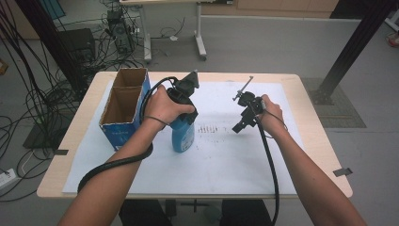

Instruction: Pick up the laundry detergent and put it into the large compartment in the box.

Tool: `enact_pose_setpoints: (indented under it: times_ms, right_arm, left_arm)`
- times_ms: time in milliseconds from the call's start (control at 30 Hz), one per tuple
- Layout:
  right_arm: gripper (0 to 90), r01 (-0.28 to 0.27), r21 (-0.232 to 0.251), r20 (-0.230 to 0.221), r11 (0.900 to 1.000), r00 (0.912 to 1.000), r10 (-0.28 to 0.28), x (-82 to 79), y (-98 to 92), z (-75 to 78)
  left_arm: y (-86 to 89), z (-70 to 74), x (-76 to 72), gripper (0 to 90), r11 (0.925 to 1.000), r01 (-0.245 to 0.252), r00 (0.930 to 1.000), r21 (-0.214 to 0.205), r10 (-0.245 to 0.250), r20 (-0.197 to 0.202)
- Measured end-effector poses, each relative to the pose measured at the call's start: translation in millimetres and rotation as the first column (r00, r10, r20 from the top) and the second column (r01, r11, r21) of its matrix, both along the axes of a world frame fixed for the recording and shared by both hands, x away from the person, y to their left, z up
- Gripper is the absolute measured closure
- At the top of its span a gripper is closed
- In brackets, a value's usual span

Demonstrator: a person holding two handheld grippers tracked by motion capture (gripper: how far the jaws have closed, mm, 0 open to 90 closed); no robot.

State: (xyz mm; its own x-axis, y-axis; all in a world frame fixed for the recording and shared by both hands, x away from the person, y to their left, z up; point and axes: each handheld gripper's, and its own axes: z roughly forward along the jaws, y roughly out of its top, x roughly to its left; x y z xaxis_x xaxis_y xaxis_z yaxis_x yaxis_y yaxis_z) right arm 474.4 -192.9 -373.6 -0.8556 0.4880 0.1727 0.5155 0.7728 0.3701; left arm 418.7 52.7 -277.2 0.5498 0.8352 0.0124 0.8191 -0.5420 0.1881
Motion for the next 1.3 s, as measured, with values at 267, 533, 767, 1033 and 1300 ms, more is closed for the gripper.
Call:
enact_pose_setpoints:
  times_ms: [267,533,767,1033,1300]
  right_arm:
    - [5.9,0.000,-0.003,0.003,1.0000,1.0000,0.000,0.0,-0.6,0.6]
    - [5.9,-0.005,-0.006,0.008,1.0000,1.0000,0.005,-0.6,-0.8,2.4]
    - [5.9,0.000,-0.010,0.009,1.0000,1.0000,0.000,-1.4,-2.7,3.4]
    - [5.9,0.000,-0.010,0.004,1.0000,1.0000,0.000,-1.5,-2.2,3.3]
    - [5.9,-0.006,-0.012,0.007,0.9999,1.0000,0.006,-1.1,-0.7,2.8]
  left_arm:
    - [-0.8,0.1,-0.5,37.1,1.0000,-0.002,1.0000,0.006,0.002,0.002]
    - [-0.3,0.0,-1.1,37.1,1.0000,-0.001,1.0000,0.002,0.001,0.005]
    - [-0.9,0.2,-0.9,37.1,1.0000,0.000,1.0000,0.007,0.000,0.002]
    - [-0.7,0.1,-1.1,37.2,1.0000,-0.003,1.0000,0.005,0.003,0.003]
    - [-0.5,0.2,-0.6,37.2,1.0000,0.002,1.0000,0.006,-0.002,0.000]
